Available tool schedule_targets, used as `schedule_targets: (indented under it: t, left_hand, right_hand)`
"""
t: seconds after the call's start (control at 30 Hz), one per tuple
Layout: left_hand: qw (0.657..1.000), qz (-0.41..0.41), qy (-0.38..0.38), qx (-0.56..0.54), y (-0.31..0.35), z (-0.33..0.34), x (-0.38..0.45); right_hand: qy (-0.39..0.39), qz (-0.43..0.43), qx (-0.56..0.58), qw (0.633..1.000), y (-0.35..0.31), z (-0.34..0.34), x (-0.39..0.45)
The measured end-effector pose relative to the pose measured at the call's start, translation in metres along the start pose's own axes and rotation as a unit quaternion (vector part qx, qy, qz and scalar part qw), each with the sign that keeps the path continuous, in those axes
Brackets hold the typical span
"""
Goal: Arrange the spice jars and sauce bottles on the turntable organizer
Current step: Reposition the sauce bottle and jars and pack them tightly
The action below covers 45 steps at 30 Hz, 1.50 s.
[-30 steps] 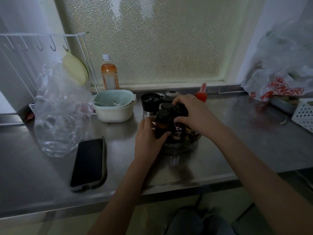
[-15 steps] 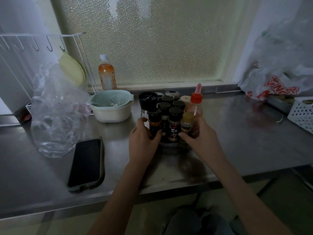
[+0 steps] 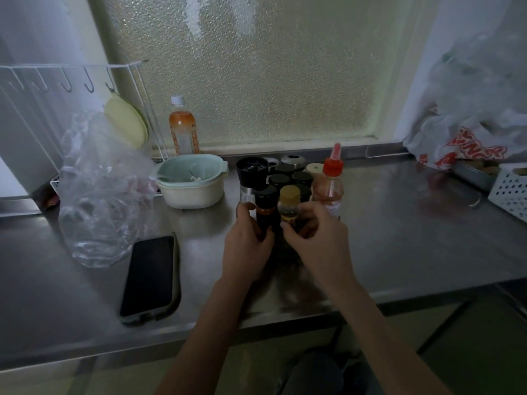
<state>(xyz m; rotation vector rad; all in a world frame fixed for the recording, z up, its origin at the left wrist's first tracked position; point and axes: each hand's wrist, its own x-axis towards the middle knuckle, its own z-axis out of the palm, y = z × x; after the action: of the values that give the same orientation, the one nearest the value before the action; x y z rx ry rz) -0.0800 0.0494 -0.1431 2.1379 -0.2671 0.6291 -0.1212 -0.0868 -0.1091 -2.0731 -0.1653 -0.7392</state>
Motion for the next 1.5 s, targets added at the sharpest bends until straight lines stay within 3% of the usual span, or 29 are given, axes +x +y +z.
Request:
schedule_targets:
  t: [0.17, 0.33, 0.43, 0.67, 0.87, 1.03, 1.2, 1.4, 1.5]
  left_hand:
    - [1.0, -0.008, -0.007, -0.009, 0.002, 0.0, 0.0]
    - [0.999, -0.011, -0.018, -0.031, 0.003, 0.0, -0.002]
    - [0.999, -0.005, -0.019, -0.035, 0.004, 0.0, -0.003]
    - [0.999, 0.001, -0.01, -0.034, 0.003, -0.001, -0.003]
    - [0.998, -0.007, 0.041, 0.053, 0.0, -0.003, -0.004]
    - [0.999, -0.006, 0.027, 0.029, 0.001, -0.004, -0.004]
    - [0.999, -0.005, 0.026, 0.02, 0.005, -0.006, -0.005]
    - [0.996, 0.005, 0.088, -0.033, 0.009, -0.013, -0.007]
    - [0.998, 0.03, 0.014, -0.049, 0.006, -0.013, -0.008]
  right_hand:
    - [-0.022, 0.033, -0.025, 0.999, 0.003, 0.012, 0.0]
    - [0.012, 0.042, -0.104, 0.994, 0.005, 0.019, -0.001]
    - [-0.019, 0.043, -0.145, 0.988, 0.008, 0.016, 0.003]
    - [-0.066, 0.035, -0.126, 0.989, 0.015, 0.007, 0.001]
    - [-0.084, 0.048, -0.162, 0.982, 0.013, 0.007, 0.007]
    - [-0.087, 0.068, -0.179, 0.978, 0.01, 0.009, 0.008]
    - [-0.09, 0.016, -0.126, 0.988, 0.01, -0.002, 0.004]
    - [-0.105, -0.022, -0.146, 0.983, 0.022, -0.016, -0.009]
    - [-0.109, -0.029, -0.152, 0.982, 0.026, -0.019, -0.011]
